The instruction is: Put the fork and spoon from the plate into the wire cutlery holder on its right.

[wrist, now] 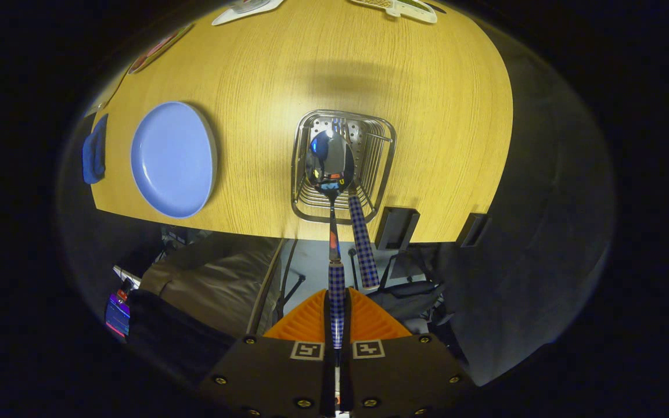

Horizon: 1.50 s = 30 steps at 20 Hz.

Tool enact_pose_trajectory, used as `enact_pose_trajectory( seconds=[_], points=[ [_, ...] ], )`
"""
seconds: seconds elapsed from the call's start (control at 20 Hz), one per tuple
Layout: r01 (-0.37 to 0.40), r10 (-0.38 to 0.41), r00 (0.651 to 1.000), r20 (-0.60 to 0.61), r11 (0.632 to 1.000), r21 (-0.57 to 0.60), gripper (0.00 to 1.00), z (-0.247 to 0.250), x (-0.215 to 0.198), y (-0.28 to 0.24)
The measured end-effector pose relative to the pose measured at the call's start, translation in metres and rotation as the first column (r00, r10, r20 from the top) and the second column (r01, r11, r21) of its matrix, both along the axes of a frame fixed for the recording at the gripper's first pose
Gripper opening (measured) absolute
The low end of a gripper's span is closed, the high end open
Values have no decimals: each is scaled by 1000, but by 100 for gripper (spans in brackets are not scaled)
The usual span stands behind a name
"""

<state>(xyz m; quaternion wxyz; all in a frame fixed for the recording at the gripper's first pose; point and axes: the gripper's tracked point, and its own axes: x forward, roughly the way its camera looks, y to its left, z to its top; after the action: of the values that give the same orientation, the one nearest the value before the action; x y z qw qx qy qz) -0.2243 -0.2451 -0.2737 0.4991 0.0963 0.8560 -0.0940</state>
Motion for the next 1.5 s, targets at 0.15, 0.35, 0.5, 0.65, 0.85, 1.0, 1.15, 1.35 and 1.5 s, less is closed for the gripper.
enact_pose_trajectory(
  seconds=[0.15, 0.35, 0.5, 0.65, 0.85, 1.0, 1.15, 1.35, 1.5],
  points=[
    [-54, 53, 998, -40, 998, -22, 4, -2, 2, -4],
    [-75, 73, 995, -71, 997, -14, 4, -11, 7, -1],
    [-91, 89, 989, -114, 996, -11, 4, -18, 10, -3],
    [-109, 107, 983, -147, 994, -2, 4, -20, 17, -4],
    [-131, 131, 974, -184, 991, 12, 4, -23, 22, -6],
    [-147, 149, 965, -215, 989, 28, 7, -24, 21, -9],
    [-144, 146, 966, -213, 989, 27, 7, -28, 25, -10],
    [-160, 163, 962, -218, 987, 31, 10, -25, 26, -12],
    [-160, 162, 967, -198, 987, 25, 10, -24, 33, -13]
  ],
)
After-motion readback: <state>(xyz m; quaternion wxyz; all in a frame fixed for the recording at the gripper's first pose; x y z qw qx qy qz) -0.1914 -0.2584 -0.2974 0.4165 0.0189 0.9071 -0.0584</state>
